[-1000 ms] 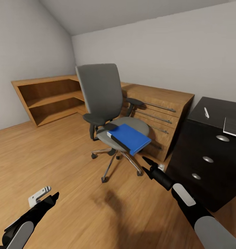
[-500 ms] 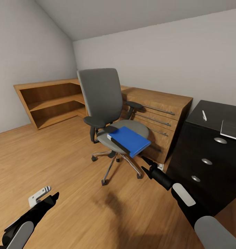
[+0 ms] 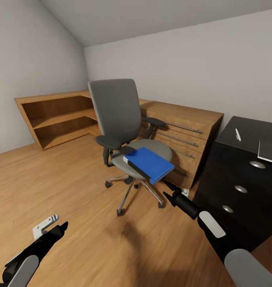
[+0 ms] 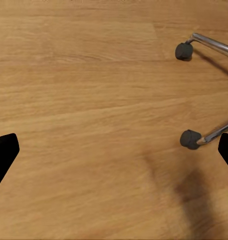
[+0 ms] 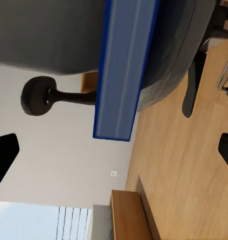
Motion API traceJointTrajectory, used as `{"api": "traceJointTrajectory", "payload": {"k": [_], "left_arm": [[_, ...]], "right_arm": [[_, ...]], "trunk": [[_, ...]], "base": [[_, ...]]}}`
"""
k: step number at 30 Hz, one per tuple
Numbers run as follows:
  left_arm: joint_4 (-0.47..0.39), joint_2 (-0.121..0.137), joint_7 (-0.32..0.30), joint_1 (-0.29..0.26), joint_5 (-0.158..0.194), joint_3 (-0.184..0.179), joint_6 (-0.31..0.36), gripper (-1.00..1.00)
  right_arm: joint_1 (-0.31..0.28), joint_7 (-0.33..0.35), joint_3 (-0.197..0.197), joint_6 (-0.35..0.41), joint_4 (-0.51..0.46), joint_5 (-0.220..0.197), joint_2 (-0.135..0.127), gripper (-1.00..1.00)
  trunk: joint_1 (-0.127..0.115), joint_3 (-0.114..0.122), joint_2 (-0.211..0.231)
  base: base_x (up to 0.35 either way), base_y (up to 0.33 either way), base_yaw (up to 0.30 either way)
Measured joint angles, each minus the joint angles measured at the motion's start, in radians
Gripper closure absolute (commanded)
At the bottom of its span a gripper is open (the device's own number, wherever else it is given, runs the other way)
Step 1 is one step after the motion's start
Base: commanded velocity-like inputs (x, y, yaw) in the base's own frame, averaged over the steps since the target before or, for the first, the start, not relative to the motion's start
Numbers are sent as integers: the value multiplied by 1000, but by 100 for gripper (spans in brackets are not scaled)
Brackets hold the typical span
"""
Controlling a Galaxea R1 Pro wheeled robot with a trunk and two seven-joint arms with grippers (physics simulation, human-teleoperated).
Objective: In the bedroom, organize the workspace by keeping the computer under the desk, ensuring the monitor is on the desk, placing the keyboard on the desk next to the monitor, placing the mouse on the desk next to the keyboard, moving the folder from the swivel chair onto the desk next to the mouse, stacking the notebook on top of the folder with the pen on top of the notebook, and positioning the swivel chair next to the desk.
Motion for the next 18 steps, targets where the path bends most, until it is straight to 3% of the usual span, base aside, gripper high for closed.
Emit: {"api": "traceJointTrajectory", "payload": {"k": [18], "left_arm": [[1, 0, 0, 0, 0, 0, 1, -100]], "right_arm": [[0, -7, -7, -7, 11, 2, -4, -100]], "trunk": [[0, 0, 0]], "base": [[88, 0, 0]]}}
